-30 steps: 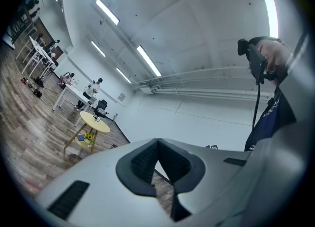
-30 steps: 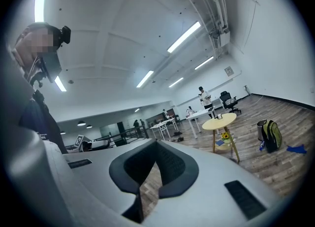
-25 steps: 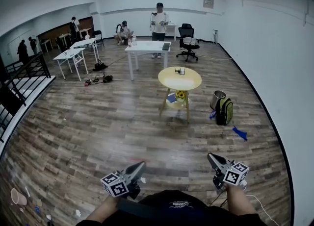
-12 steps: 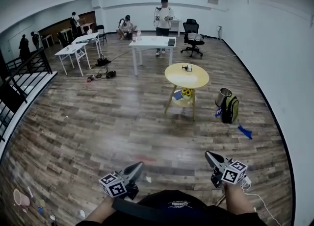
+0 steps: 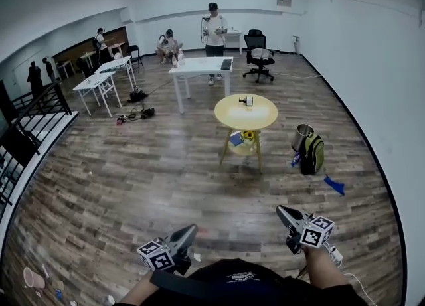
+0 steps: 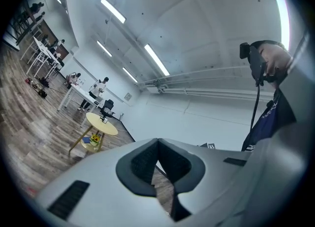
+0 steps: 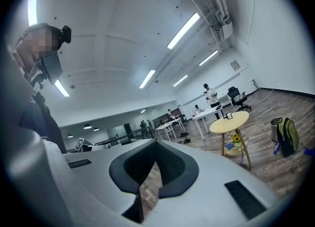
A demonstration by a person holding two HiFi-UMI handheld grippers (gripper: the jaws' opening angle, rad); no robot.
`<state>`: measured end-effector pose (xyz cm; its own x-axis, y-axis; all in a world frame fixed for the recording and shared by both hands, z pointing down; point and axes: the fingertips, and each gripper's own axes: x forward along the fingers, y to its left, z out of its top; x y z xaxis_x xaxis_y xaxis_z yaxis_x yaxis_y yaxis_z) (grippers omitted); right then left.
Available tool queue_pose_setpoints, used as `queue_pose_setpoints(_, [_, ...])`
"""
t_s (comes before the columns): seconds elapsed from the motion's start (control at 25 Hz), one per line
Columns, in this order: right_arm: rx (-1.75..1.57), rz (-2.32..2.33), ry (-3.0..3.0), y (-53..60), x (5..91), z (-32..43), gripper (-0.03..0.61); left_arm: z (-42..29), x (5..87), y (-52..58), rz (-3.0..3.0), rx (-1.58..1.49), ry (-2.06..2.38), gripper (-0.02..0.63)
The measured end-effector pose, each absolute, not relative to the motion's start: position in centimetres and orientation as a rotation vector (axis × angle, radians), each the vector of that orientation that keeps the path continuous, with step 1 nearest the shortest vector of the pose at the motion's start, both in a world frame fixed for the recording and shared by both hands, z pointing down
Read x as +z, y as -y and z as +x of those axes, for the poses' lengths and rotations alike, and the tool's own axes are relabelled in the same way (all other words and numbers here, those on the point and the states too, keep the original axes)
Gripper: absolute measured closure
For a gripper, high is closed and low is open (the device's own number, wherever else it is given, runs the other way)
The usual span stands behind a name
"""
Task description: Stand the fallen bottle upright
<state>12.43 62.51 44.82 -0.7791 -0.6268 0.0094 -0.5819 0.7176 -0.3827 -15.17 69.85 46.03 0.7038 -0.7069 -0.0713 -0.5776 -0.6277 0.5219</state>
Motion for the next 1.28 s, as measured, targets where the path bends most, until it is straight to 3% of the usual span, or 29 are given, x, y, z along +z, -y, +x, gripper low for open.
queue_pose_setpoints(0.28, [-0.509, -0.986, -2.827, -55.8, 43.9, 21.7, 0.571, -4.9, 44.3, -62.8, 2.462, -0.389, 0.976, 0.583])
queue_pose_setpoints(0.64, [-0.474, -1.031, -2.886, -49.7, 45.4, 26.3, 0.571, 0.5, 44.8, -55.7, 2.460, -0.365, 0.932, 0.584])
queue_pose_setpoints(0.88, [-0.467, -1.079, -2.904, -44.6, 46.4, 22.4, 0.571, -4.1, 46.8, -50.0, 2.463, -0.369, 0.906, 0.583])
queue_pose_setpoints(1.28, [-0.424, -1.082, -2.856, -34.5, 43.3, 5.5, 0.571, -19.4, 44.2, -38.6, 2.540, -0.364, 0.836, 0.584])
